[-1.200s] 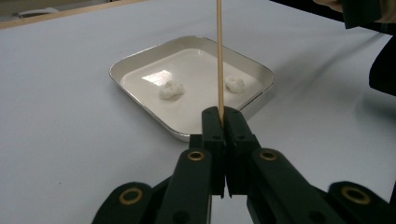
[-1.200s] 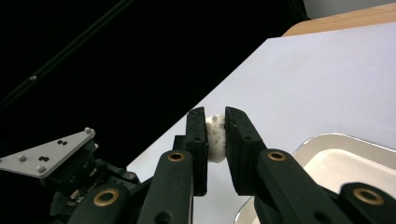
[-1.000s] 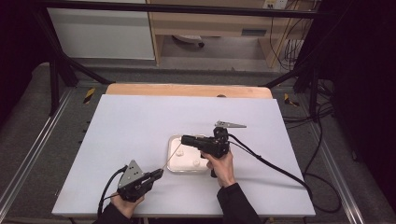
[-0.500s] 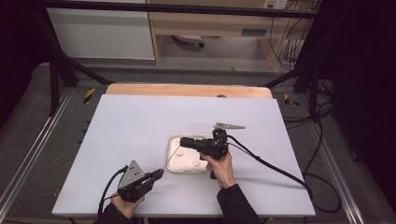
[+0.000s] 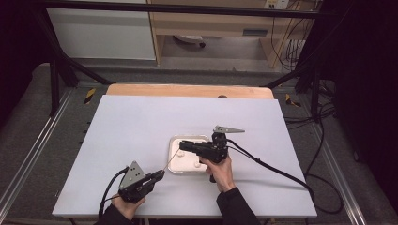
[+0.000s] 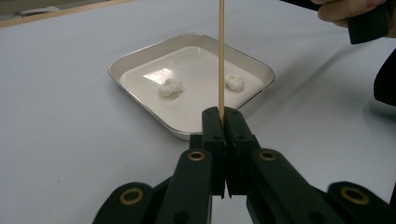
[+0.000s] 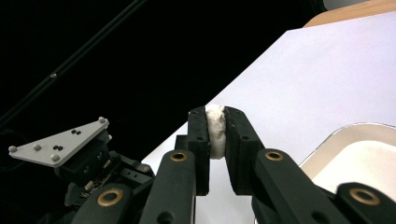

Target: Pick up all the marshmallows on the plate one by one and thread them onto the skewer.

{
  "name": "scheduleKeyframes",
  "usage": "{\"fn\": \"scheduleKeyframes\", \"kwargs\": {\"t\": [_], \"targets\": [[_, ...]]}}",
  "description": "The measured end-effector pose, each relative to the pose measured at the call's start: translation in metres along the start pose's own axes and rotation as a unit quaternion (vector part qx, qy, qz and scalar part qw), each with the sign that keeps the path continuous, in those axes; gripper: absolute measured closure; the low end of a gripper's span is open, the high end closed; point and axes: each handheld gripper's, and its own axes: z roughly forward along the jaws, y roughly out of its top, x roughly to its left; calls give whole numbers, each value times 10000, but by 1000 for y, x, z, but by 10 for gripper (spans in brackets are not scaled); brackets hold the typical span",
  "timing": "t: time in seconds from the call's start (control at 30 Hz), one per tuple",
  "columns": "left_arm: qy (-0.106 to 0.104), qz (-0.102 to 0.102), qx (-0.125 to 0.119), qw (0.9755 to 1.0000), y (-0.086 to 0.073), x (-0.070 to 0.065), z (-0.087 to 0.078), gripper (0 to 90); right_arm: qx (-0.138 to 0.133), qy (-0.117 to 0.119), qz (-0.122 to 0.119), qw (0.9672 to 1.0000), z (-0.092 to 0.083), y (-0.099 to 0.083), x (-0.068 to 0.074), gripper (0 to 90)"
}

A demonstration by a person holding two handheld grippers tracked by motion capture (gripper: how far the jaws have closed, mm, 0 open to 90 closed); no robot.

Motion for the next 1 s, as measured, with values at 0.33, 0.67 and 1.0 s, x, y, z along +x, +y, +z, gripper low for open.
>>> {"fn": "scheduleKeyframes", "kwargs": {"t": [0.33, 0.67, 1.0], "targets": [[13, 3, 57, 10000, 0, 0, 2, 883, 46, 18, -29, 10000, 2, -4, 1, 819], [2, 3, 42, 10000, 1, -2, 4, 883, 87, 4, -42, 10000, 2, -6, 2, 820], [1, -173, -76, 9998, 8, -2, 11, 884, 477, 37, -212, 9986, 21, -23, 7, 813]]}}
